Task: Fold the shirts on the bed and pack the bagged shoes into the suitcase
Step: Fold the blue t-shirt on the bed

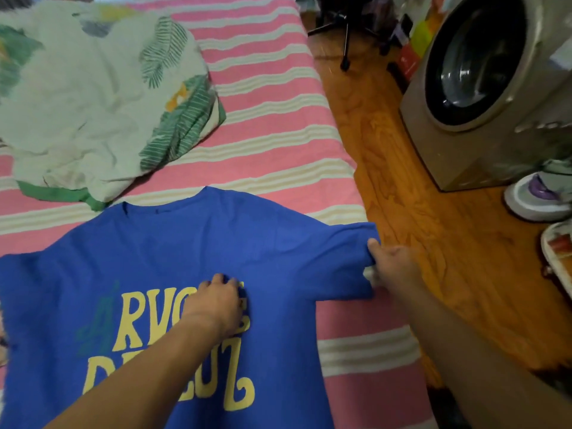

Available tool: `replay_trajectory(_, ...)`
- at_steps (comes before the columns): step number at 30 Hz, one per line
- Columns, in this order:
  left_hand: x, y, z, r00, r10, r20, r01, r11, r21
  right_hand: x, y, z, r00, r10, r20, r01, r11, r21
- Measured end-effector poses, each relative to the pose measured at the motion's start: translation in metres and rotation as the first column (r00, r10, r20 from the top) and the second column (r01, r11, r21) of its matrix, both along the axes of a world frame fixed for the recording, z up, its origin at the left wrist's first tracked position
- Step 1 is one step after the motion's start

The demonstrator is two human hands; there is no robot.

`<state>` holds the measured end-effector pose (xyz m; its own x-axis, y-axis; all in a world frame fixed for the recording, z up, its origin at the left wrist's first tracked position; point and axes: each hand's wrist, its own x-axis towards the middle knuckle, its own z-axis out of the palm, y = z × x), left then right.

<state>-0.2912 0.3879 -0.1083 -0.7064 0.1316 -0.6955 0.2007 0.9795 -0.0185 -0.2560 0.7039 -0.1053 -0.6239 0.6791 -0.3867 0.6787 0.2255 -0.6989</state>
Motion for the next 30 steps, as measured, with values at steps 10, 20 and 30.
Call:
replay_trajectory(10,-0.102,0.171,0.035,0.849,-0.256,-0.463,0.491,0.705,0.511,0.035,-0.031,-0.008,0.999,-0.034,-0.032,0.039,0.986,0.163)
replay_trajectory(20,-0.116,0.260,0.047,0.933,-0.358,-0.020,0.292,0.726,0.622,0.079,-0.039,0.002,0.978,0.078,-0.194,-0.055,0.991,0.124)
replay_trajectory(30,-0.125,0.247,0.040,0.882,-0.465,-0.070,0.432,0.742,0.512,0.117,-0.029,0.004,0.993,0.049,0.111,-0.068,0.982,0.175)
